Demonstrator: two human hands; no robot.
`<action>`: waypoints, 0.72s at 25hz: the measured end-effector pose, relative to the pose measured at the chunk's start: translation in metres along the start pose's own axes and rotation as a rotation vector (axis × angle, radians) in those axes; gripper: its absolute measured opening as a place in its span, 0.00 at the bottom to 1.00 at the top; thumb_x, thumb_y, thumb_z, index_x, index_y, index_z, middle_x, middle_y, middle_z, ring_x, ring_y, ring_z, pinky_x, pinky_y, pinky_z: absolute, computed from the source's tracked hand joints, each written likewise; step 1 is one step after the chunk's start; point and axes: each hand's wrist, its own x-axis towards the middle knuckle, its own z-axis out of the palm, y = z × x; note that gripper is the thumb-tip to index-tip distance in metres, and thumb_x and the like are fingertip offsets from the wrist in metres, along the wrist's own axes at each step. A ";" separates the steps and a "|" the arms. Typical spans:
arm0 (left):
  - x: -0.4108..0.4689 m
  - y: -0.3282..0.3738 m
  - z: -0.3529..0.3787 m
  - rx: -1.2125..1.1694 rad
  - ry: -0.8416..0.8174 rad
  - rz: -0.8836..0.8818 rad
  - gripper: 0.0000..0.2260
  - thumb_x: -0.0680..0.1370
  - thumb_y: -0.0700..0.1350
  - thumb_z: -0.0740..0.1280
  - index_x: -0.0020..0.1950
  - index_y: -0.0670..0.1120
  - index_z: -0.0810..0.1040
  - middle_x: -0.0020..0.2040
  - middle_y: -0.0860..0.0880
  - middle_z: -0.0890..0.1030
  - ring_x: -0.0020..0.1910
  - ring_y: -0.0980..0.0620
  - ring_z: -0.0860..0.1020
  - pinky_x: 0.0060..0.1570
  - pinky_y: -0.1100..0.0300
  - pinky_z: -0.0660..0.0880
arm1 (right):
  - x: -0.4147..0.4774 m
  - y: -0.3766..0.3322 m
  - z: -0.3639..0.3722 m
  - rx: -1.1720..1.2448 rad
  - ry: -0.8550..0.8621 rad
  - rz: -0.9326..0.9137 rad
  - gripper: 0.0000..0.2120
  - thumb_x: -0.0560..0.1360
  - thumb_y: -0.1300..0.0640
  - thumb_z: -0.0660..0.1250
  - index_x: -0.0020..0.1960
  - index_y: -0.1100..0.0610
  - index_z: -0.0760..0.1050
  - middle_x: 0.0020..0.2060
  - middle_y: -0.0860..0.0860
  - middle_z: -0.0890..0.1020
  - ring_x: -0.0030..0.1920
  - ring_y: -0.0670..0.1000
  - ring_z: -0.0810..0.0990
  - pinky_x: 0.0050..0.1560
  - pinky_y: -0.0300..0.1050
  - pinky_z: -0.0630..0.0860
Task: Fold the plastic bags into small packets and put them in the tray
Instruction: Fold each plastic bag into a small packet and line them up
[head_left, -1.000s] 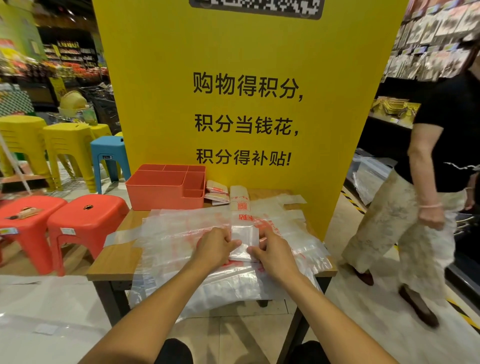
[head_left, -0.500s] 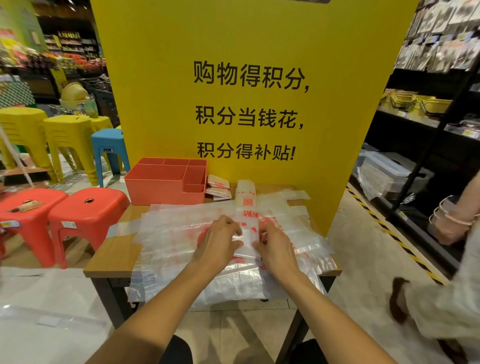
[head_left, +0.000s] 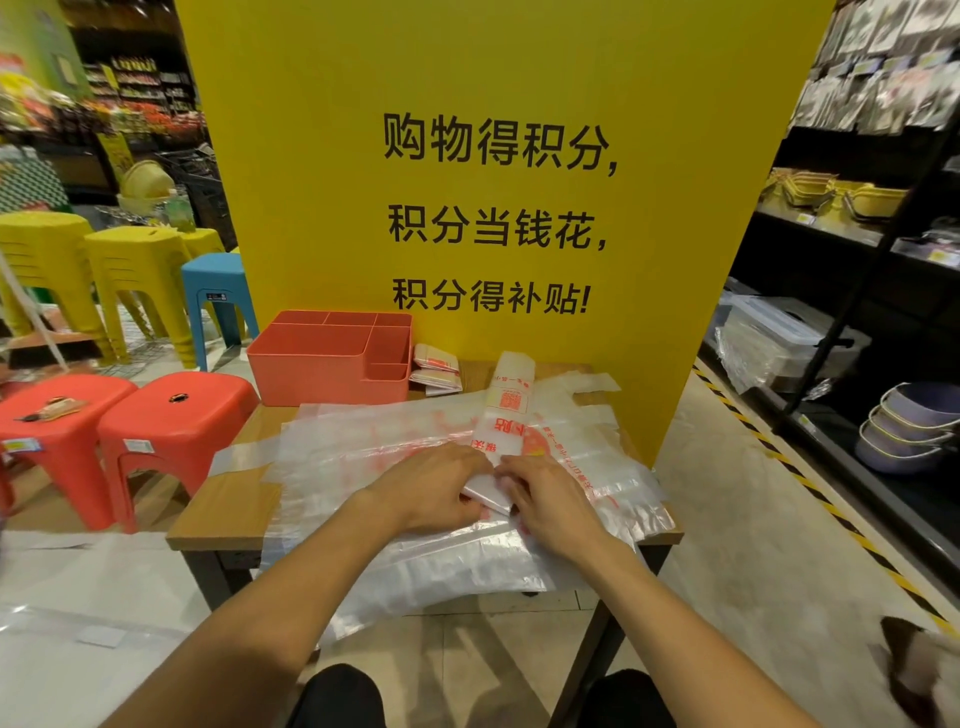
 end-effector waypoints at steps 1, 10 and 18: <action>0.001 0.001 -0.002 0.005 -0.008 0.001 0.21 0.77 0.57 0.66 0.70 0.58 0.73 0.67 0.56 0.78 0.63 0.52 0.76 0.60 0.51 0.76 | -0.001 0.001 -0.001 0.018 -0.014 -0.009 0.08 0.84 0.48 0.61 0.52 0.45 0.79 0.47 0.42 0.82 0.48 0.44 0.76 0.44 0.43 0.72; 0.010 -0.015 0.004 -0.143 0.091 -0.083 0.13 0.82 0.50 0.69 0.66 0.54 0.80 0.61 0.53 0.84 0.58 0.52 0.80 0.60 0.53 0.77 | -0.004 0.003 -0.020 0.015 -0.098 -0.027 0.17 0.79 0.44 0.70 0.67 0.46 0.79 0.57 0.44 0.84 0.55 0.48 0.80 0.56 0.48 0.77; 0.006 -0.016 0.014 -0.416 0.272 -0.183 0.08 0.78 0.43 0.73 0.56 0.52 0.82 0.52 0.55 0.85 0.50 0.57 0.81 0.50 0.59 0.78 | -0.001 -0.002 -0.015 0.310 0.041 0.063 0.10 0.83 0.53 0.67 0.64 0.47 0.79 0.54 0.41 0.84 0.54 0.40 0.82 0.56 0.45 0.82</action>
